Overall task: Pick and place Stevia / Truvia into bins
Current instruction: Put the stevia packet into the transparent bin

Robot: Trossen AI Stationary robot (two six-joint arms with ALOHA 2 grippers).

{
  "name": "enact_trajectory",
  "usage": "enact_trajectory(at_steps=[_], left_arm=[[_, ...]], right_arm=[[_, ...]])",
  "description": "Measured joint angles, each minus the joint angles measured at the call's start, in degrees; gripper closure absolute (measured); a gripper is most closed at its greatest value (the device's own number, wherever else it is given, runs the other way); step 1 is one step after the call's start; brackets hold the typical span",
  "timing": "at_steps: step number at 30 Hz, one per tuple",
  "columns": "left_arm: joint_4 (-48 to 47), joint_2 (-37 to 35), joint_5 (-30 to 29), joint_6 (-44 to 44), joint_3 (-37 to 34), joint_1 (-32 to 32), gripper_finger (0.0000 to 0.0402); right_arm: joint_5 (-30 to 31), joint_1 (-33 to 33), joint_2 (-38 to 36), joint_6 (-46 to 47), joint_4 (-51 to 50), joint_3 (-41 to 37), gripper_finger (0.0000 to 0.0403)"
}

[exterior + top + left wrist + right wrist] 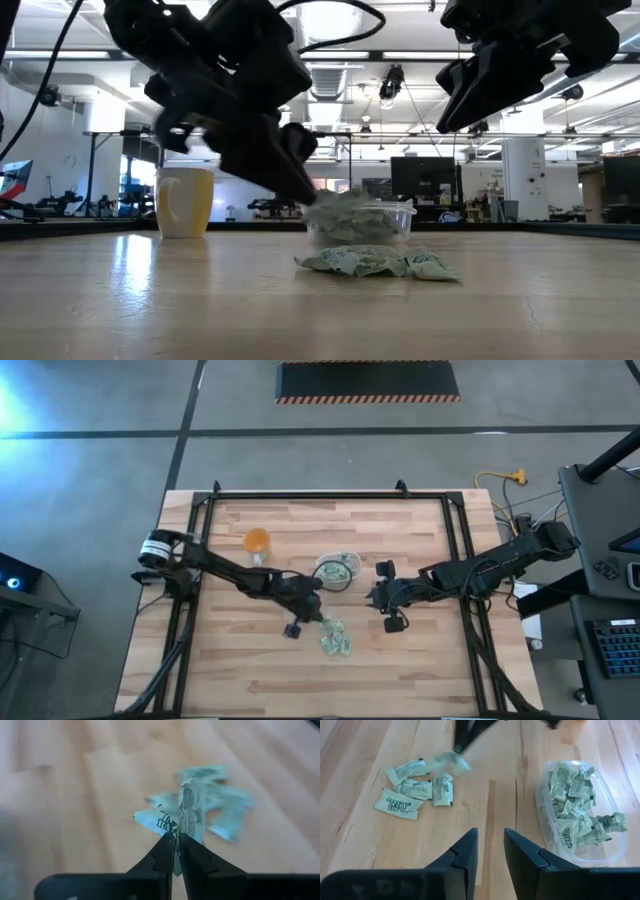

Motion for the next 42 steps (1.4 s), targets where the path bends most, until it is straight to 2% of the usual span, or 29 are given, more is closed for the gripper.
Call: enact_trajectory(at_steps=[4,16,19,21,24,33,36,40,42], left_arm=[[-1.3,1.4,3.5,0.2,-0.3,-0.3,0.039],[-1.8,1.7,0.5,1.3,-0.3,-0.1,0.0355],[-1.6,1.6,-5.6,1.4,-0.2,-0.2,0.036],[-1.6,1.5,-7.5,2.0,0.2,-0.1,0.0371],[-1.6,1.4,-7.7,3.3,0.6,-0.1,0.0395],[-1.5,-0.2,-8.1,4.7,1.7,-0.1,0.04],[-1.1,-2.5,-11.2,6.4,1.6,-0.1,0.04],[-0.6,-5.5,-20.4,10.5,1.4,0.2,0.04],[0.8,-5.9,-22.5,12.8,1.4,1.3,0.04]], right_arm=[[0.0,0.0,0.0,0.0,0.1,-0.1,0.0323],[0.0,0.0,0.0,0.4,0.2,-0.5,0.0326],[0.0,0.0,0.0,0.5,0.2,-0.6,0.033],[0.0,0.0,0.0,0.5,0.2,-0.6,0.0331],[0.0,0.0,0.0,0.4,0.2,-0.7,0.0333],[0.0,0.0,0.0,0.3,0.2,-0.7,0.0328],[0.0,0.0,0.0,0.2,0.2,-0.7,0.0333],[0.0,0.0,0.0,0.1,0.4,-0.7,0.0335],[0.1,0.0,0.0,0.1,0.6,-0.7,0.0334]])
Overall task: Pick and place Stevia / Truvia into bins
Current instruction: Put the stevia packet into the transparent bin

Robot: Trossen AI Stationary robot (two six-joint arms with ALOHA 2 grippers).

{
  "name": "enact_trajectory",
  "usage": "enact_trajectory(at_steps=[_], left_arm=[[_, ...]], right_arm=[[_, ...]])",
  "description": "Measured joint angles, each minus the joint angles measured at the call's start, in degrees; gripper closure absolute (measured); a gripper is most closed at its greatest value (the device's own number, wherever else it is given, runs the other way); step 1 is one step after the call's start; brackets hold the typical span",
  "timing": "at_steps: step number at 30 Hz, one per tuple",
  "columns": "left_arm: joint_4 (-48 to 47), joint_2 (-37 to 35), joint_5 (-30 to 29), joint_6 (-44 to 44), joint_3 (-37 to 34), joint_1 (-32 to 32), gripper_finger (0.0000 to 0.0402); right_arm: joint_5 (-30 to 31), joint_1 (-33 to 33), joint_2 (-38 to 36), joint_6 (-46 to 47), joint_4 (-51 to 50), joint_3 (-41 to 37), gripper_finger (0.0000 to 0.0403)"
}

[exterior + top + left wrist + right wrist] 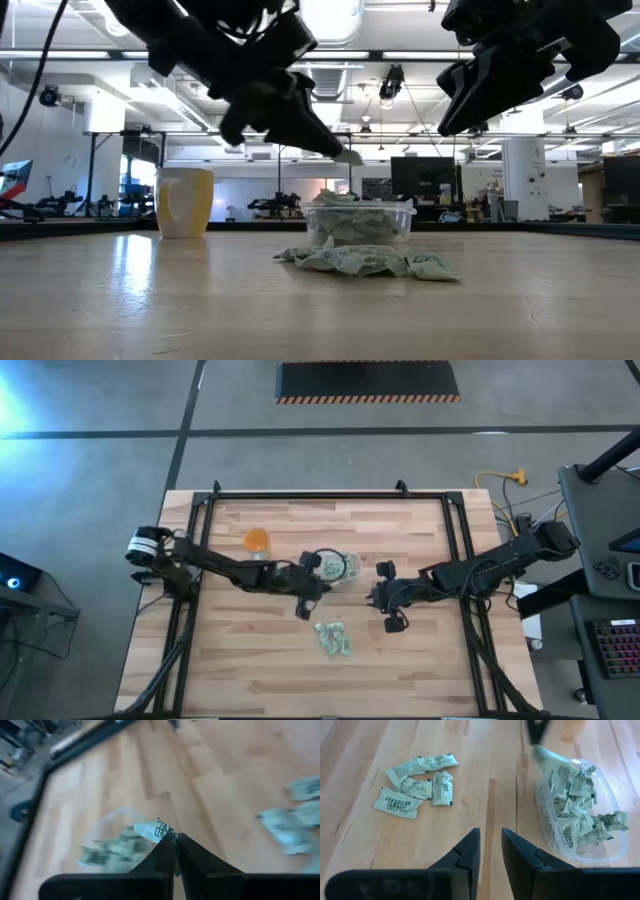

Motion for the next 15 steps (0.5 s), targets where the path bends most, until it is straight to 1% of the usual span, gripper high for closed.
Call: enact_trajectory(at_steps=[5,7,11,15], left_arm=[[5.1,0.8,1.9,2.9,0.1,4.6,0.04],[5.8,1.9,4.7,3.1,0.5,7.2,0.04],[6.9,4.7,9.9,1.4,2.1,12.1,0.04],[6.8,7.9,11.2,-0.9,4.8,14.6,0.04]], right_arm=[[0.0,0.0,0.0,0.0,0.2,0.0,0.033],[0.0,0.0,0.0,-0.2,0.3,0.0,0.0331],[0.0,0.0,0.0,-0.5,0.2,0.0,0.0334],[0.0,0.0,0.0,-0.7,0.1,0.0,0.0333]])
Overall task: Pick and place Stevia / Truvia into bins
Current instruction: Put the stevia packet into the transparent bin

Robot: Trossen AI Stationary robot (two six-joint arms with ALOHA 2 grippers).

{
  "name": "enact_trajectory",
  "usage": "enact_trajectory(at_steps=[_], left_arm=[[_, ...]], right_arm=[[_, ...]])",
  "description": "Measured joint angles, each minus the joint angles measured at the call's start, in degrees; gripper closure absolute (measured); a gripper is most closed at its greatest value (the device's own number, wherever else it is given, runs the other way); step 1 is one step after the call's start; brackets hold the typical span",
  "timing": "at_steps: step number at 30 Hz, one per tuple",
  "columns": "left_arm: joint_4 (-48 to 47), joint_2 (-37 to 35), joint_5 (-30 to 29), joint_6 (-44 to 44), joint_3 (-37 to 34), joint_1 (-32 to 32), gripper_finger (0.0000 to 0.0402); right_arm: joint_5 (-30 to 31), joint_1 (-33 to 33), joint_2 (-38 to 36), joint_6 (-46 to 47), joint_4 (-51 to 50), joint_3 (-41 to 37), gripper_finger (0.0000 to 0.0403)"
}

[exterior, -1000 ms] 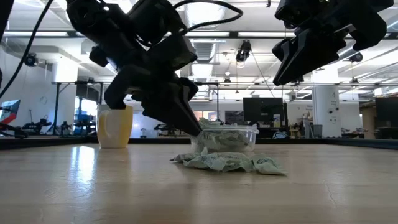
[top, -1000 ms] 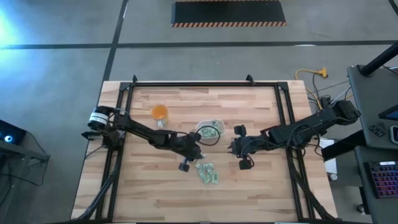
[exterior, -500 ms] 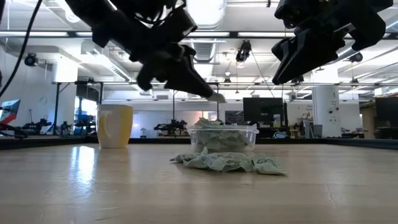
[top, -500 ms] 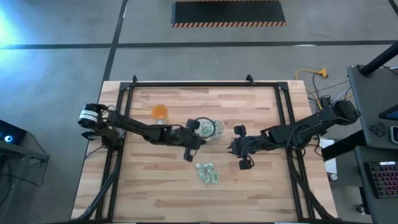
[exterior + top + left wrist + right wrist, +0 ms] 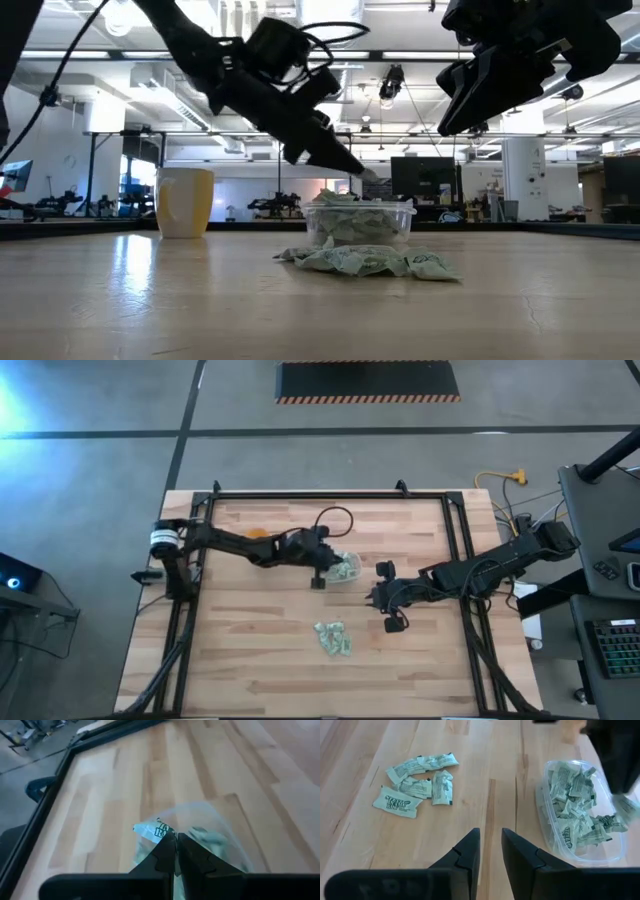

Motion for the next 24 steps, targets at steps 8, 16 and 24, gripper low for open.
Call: enact_trajectory(at_steps=[8,16,24], left_arm=[[-1.9,3.1,3.6,-0.1,2.7,0.3,0.037],[-5.2,1.6,3.4,-1.1,3.6,0.2,0.0238],[-22.1,-7.2,5.9,-5.1,3.3,-1.1,0.0167]], right_arm=[[0.0,0.0,0.0,0.3,0.0,-0.1,0.0321],[0.0,0.0,0.0,1.5,1.8,-0.7,0.0305],[-9.0,0.0,4.7,-3.8,18.8,-5.0,0.0292]])
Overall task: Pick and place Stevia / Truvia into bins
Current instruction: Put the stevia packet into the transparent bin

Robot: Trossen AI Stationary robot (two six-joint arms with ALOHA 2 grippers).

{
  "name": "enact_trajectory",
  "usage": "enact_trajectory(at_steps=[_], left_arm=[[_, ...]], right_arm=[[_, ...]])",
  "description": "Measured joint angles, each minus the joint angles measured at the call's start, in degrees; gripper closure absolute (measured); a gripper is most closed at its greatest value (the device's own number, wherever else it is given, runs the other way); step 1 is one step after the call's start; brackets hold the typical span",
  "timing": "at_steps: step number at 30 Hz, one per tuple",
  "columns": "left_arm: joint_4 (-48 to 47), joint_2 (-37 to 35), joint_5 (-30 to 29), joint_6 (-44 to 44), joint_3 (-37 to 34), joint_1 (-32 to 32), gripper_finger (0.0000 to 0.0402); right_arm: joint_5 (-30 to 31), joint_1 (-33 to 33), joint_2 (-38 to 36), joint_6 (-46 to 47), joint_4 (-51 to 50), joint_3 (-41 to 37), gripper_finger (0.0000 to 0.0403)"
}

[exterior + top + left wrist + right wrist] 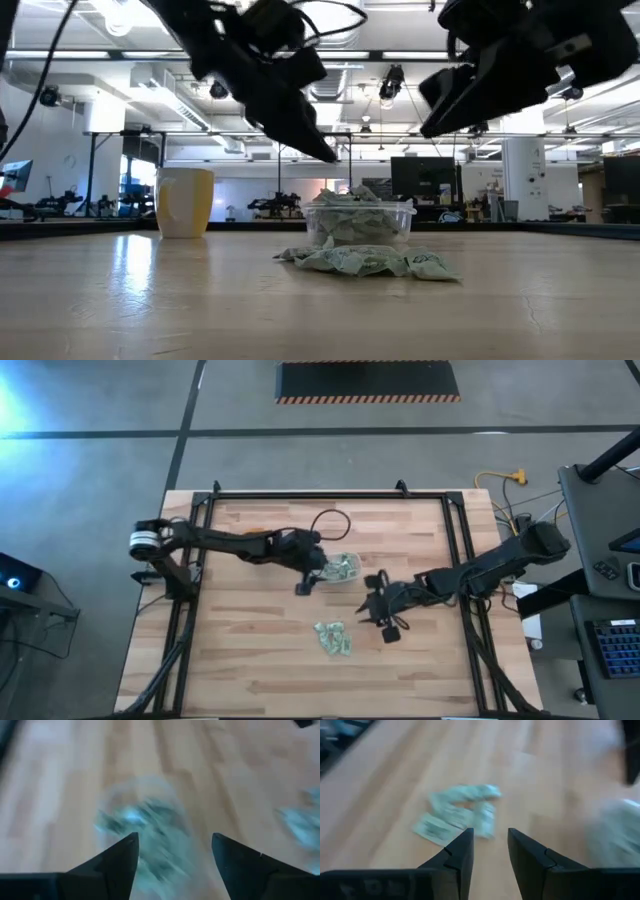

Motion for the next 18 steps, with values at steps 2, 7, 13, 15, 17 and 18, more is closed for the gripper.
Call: enact_trajectory(at_steps=[2,7,13,15,17,18], left_arm=[[-3.5,-2.5,0.9,-1.3,-0.8,-1.5,0.0165],[-4.5,-9.1,1.0,-2.9,-5.1,-6.9,0.0164],[-0.8,-15.9,-0.5,-4.0,-11.5,-14.2,0.0164],[3.0,-17.6,-2.3,-4.0,-13.6,-16.2,0.0164],[3.9,-19.2,-4.1,-4.0,-15.9,-17.8,0.0164],[5.9,-19.7,-4.6,-4.0,-16.6,-18.3,0.0164]], right_arm=[[-4.0,0.0,3.1,-1.4,4.7,-0.9,0.0291],[-12.0,0.0,12.3,-0.3,11.3,-1.0,0.0297],[-12.6,0.0,21.7,-0.5,15.0,2.1,0.0307],[-12.6,-0.1,23.0,-0.5,14.4,3.1,0.0309],[-12.6,-0.1,23.2,-0.5,14.6,3.9,0.0309],[-12.6,-0.1,22.9,-0.4,14.2,3.9,0.0308]])
